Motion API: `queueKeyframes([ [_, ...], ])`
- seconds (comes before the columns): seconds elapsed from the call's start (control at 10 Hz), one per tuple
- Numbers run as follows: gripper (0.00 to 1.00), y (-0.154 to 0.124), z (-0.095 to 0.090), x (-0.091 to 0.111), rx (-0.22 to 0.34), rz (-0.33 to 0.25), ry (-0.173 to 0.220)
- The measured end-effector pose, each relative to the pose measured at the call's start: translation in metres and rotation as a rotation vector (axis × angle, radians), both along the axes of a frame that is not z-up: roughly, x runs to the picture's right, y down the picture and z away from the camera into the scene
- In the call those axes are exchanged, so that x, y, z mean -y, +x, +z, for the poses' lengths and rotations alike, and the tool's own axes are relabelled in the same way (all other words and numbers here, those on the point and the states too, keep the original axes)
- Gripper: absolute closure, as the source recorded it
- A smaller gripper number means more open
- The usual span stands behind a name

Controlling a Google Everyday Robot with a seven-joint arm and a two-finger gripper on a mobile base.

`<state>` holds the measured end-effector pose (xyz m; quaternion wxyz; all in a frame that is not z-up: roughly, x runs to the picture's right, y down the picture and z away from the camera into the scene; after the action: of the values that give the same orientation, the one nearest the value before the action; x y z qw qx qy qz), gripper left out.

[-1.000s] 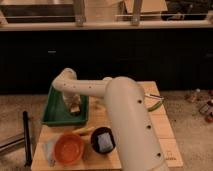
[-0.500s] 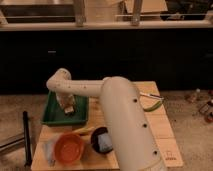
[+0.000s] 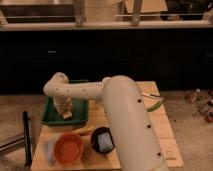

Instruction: Wipe tray with eraser

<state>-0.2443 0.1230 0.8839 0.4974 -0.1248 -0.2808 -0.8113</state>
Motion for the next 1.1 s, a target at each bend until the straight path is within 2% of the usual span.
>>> queueKeyframes([
  [0.4, 0.97, 0.038, 0.013, 0.005, -0.066, 0.024, -0.003],
  [0.7, 0.97, 0.047, 0.024, 0.026, -0.101, 0.075, 0.02],
  [1.1, 0.97, 0.025, 0.031, 0.042, -0.082, 0.11, 0.039],
])
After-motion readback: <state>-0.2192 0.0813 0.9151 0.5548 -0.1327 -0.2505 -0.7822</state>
